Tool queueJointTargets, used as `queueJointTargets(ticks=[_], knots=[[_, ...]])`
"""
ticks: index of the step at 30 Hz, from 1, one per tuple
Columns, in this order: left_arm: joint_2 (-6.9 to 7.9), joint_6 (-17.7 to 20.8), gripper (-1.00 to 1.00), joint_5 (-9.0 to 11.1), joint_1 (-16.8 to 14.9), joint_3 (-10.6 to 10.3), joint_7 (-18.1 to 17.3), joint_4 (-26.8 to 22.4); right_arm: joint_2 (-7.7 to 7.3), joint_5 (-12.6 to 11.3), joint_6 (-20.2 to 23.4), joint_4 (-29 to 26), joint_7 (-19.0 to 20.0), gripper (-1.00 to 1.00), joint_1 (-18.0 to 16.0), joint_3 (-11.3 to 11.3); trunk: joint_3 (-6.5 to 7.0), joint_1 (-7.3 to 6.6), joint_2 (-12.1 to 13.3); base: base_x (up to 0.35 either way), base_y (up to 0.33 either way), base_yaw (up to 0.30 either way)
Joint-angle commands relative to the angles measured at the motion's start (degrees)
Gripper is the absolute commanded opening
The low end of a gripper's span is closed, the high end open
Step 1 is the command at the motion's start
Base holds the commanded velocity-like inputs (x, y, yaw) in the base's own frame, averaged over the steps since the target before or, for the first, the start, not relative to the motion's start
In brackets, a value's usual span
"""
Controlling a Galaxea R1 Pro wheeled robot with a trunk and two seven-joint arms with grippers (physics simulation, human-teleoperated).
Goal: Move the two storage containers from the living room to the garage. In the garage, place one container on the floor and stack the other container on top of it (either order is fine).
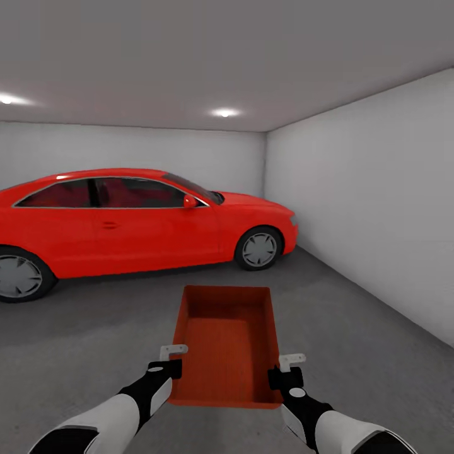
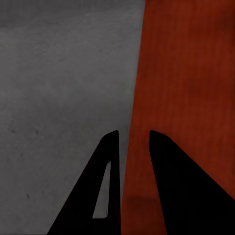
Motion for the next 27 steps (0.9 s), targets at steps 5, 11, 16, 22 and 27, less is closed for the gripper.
queueJointTargets(ticks=[5, 11, 16, 22, 27], knots=[[-0.02, 0.2, -1.0, 0.3, 0.0, -0.3, 0.2, -0.2, 0.06, -0.1, -0.1, -0.1, 0.1, -1.0, -0.1, -4.4, -0.1, 0.05, -0.1, 0.321, 0.0, -0.276], [-0.02, 0.2, -1.0, 0.3, 0.0, -0.3, 0.2, -0.2, 0.06, -0.1, -0.1, 0.0, 0.1, -1.0, -0.1, -4.4, -0.1, 0.05, -0.1, 0.321, 0.0, -0.276], [-0.02, 0.2, -1.0, 0.3, 0.0, -0.3, 0.2, -0.2, 0.06, -0.1, -0.1, 0.0, 0.1, -1.0, -0.1, -4.4, -0.1, 0.05, -0.1, 0.321, 0.0, -0.276], [-0.02, 0.2, -1.0, 0.3, 0.0, -0.3, 0.2, -0.2, 0.06, -0.1, -0.1, 0.0, 0.1, -1.0, -0.1, -4.4, -0.1, 0.05, -0.1, 0.321, 0.0, -0.277], [-0.02, 0.2, -1.0, 0.3, 0.0, -0.3, 0.2, -0.2, 0.05, -0.1, -0.1, 0.0, 0.1, -1.0, -0.1, -4.4, -0.1, 0.05, -0.1, 0.321, 0.0, -0.276]])
